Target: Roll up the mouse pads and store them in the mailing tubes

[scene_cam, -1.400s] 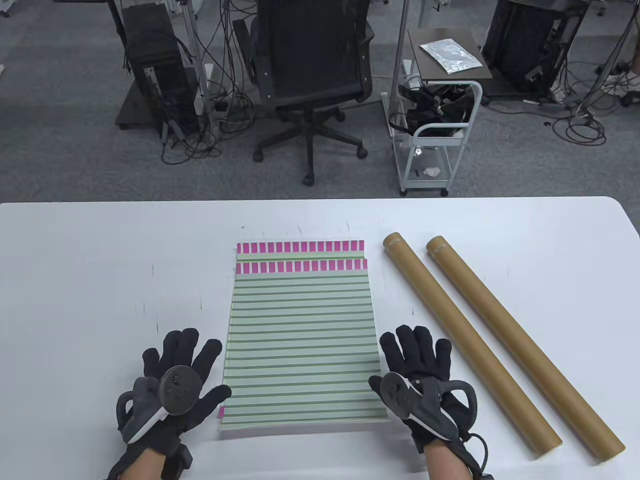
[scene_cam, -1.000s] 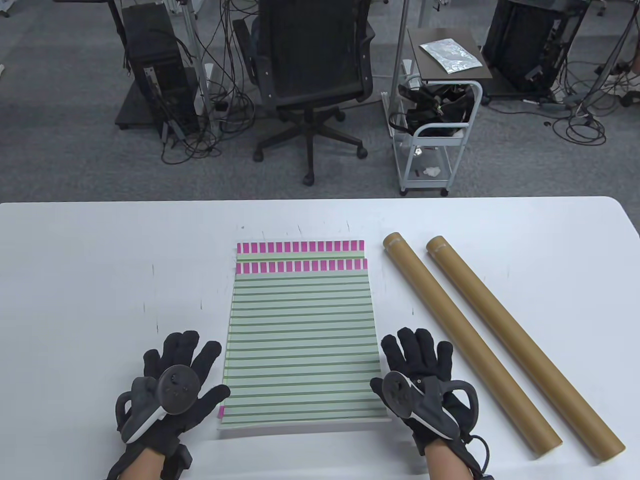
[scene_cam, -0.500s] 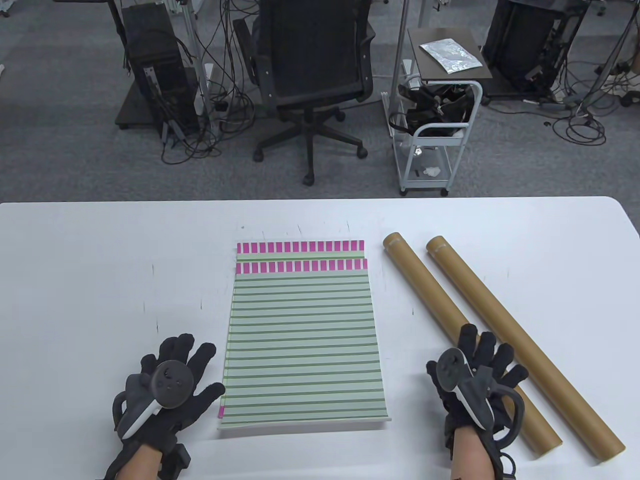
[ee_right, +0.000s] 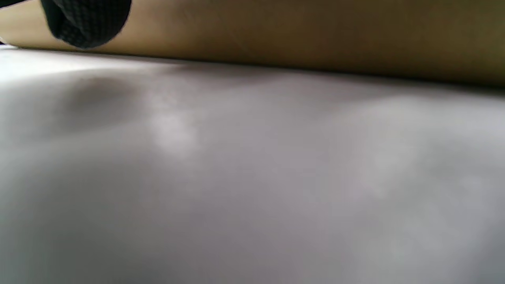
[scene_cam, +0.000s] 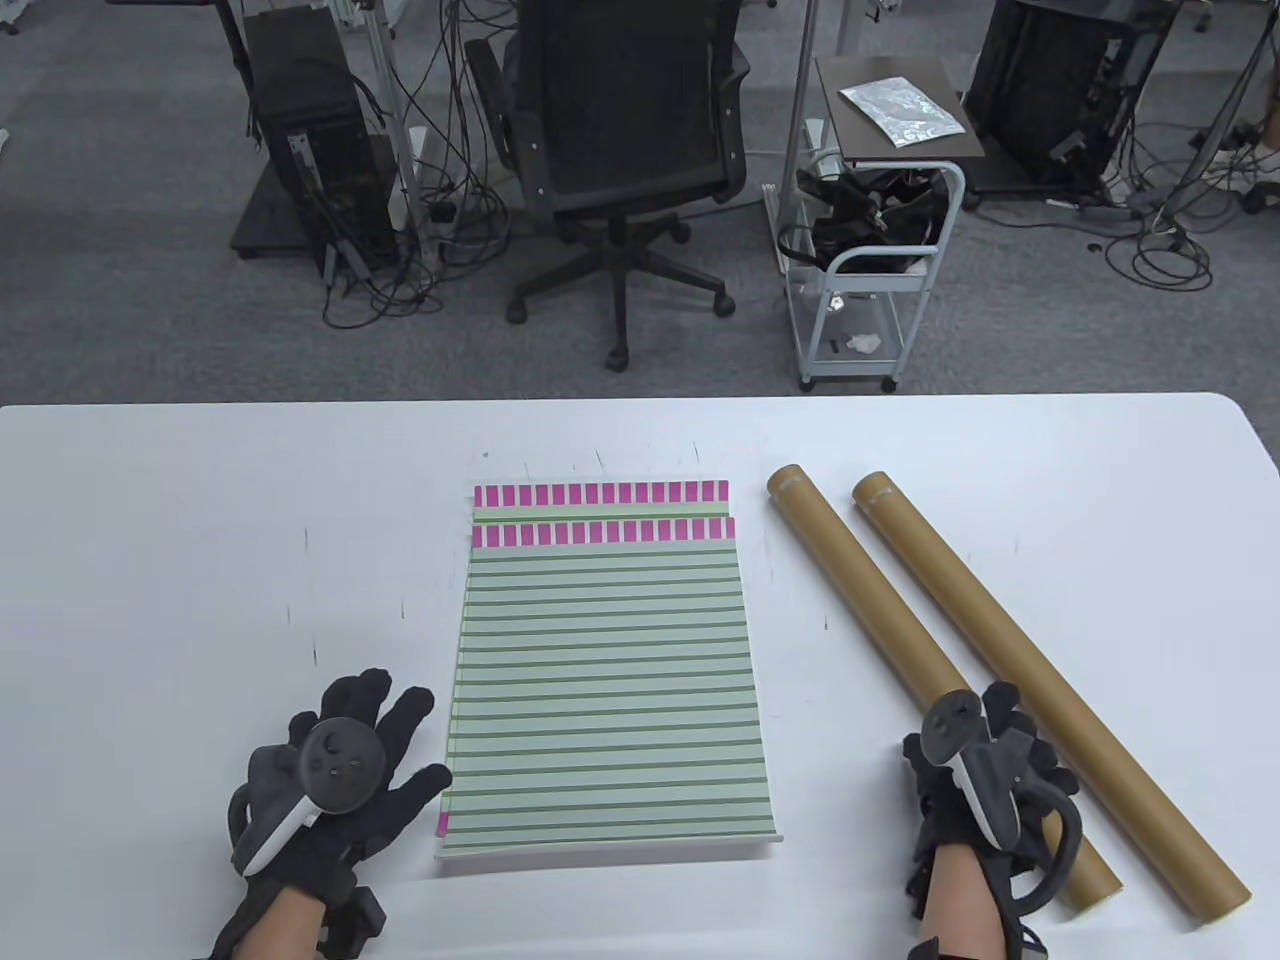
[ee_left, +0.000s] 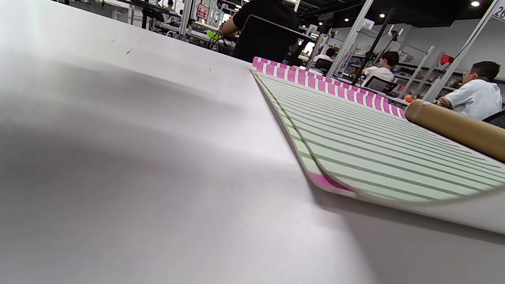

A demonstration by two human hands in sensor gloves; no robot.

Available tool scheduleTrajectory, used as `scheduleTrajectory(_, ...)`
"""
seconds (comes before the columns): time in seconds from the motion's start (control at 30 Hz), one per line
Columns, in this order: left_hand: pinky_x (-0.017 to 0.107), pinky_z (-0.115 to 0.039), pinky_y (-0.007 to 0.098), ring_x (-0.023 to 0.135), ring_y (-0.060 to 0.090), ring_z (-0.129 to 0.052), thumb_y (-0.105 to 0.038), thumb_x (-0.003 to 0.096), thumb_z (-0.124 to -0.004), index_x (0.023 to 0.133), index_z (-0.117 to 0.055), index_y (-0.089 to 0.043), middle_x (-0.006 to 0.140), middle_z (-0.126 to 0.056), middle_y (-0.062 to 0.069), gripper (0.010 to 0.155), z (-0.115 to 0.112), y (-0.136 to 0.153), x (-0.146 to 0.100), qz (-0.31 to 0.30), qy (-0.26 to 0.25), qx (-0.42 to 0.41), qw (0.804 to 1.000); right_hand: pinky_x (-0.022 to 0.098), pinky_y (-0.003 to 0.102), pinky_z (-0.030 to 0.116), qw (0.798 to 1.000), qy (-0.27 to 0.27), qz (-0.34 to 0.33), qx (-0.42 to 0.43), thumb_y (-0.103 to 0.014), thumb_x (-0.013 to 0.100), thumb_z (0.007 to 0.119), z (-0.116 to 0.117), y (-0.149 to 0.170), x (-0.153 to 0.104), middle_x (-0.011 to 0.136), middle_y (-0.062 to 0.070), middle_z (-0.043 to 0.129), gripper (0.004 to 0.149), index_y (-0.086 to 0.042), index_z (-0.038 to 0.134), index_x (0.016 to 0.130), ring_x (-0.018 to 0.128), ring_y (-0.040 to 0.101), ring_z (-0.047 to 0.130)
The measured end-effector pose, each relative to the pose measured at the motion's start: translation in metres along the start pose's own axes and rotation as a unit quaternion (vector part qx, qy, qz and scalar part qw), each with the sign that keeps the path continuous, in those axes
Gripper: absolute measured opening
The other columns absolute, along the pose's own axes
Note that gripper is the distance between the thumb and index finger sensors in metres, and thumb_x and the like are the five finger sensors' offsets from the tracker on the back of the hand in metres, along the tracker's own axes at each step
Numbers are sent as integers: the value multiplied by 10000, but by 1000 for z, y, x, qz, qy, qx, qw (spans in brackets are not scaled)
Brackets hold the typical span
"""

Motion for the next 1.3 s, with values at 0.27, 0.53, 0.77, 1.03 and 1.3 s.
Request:
scheduleTrajectory(0.27, 907, -234, 579, 1199, 207, -122, -713, 343, -606, 1072, -343, -523, 1223, -125, -111, 798, -3, 1, 2, -6, 15, -8, 1000, 750, 617, 420, 1000, -20, 8, -7, -556, 516, 677, 2, 5, 5, 1106, 103, 389, 869, -179, 192, 1130, 943, 396, 514)
scheduleTrajectory(0.53, 905, -274, 572, 1198, 217, -162, -700, 345, -618, 1072, -380, -506, 1225, -164, -101, 790, -5, 2, 4, -20, 39, -44, 998, 731, 595, 510, 1000, -8, -3, -18, -514, 524, 695, -1, 4, 7, 1111, 91, 502, 810, -176, 276, 1129, 925, 387, 609)
scheduleTrajectory(0.77, 905, -290, 568, 1198, 219, -177, -698, 346, -618, 1071, -391, -505, 1225, -176, -100, 783, -4, 2, 1, -18, 33, -33, 999, 697, 598, 579, 999, 27, -15, -15, -488, 492, 729, -7, 0, 1, 1065, 83, 599, 798, -155, 362, 1117, 877, 357, 690)
scheduleTrajectory(1.03, 911, -282, 561, 1200, 208, -166, -692, 349, -622, 1071, -352, -508, 1224, -163, -109, 793, 0, 0, 1, -23, 19, -35, 999, 693, 559, 635, 990, 107, -68, 66, -502, 419, 769, -28, -13, -11, 1022, 34, 693, 793, -211, 452, 1086, 844, 306, 762)
scheduleTrajectory(1.3, 926, -369, 496, 1215, 191, -275, -700, 363, -604, 1043, -113, -506, 1222, -138, -137, 861, 7, 3, 0, -43, 15, -108, 993, 771, 626, 481, 942, 151, -274, 117, -487, 387, 817, -56, -56, -50, 1048, -97, 604, 836, -341, 355, 1068, 941, 220, 658)
Point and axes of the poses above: the tracker on the back of each hand, its own y axis roughly to the little-finger side, its own x axis roughly from the wrist to the fingertips, z = x × y, the point moved 2 cm from there along x, roughly from the wrist to the fingertips
